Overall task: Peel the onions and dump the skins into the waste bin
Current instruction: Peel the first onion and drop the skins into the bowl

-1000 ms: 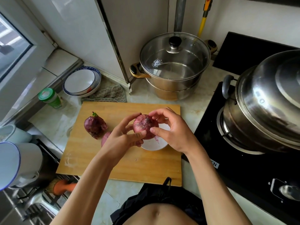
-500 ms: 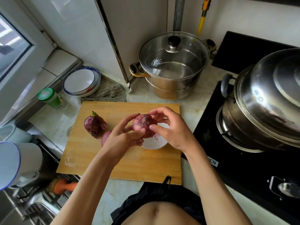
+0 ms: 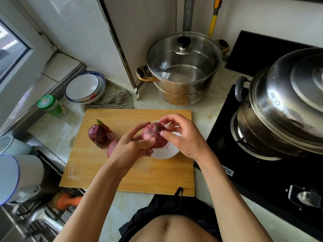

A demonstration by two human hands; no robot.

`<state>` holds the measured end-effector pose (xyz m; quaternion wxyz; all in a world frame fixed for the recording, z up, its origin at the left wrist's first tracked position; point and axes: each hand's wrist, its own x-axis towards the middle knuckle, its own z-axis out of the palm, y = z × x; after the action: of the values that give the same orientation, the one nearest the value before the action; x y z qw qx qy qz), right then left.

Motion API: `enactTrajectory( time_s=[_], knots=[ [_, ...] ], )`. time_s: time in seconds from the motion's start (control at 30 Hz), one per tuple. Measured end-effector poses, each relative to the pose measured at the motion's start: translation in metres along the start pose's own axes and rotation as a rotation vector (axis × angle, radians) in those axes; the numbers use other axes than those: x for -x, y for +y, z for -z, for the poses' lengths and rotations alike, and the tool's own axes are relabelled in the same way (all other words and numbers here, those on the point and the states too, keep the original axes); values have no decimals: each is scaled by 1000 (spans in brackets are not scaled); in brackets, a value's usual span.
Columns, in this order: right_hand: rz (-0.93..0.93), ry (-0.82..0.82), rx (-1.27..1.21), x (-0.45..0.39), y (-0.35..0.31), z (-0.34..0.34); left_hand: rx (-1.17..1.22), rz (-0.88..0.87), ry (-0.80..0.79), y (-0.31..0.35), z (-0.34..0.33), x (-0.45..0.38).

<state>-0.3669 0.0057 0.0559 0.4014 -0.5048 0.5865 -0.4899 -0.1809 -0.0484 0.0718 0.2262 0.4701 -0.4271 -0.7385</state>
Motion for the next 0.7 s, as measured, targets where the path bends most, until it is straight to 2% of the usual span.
enactTrajectory(
  time_s=[0.5,0.7],
  knots=[
    [-16,16,0,0,4,-2,-20,16,21,-1,5,-3],
    [-77,71,3,1,10,1,-30,27,16,2,5,-3]
  ],
)
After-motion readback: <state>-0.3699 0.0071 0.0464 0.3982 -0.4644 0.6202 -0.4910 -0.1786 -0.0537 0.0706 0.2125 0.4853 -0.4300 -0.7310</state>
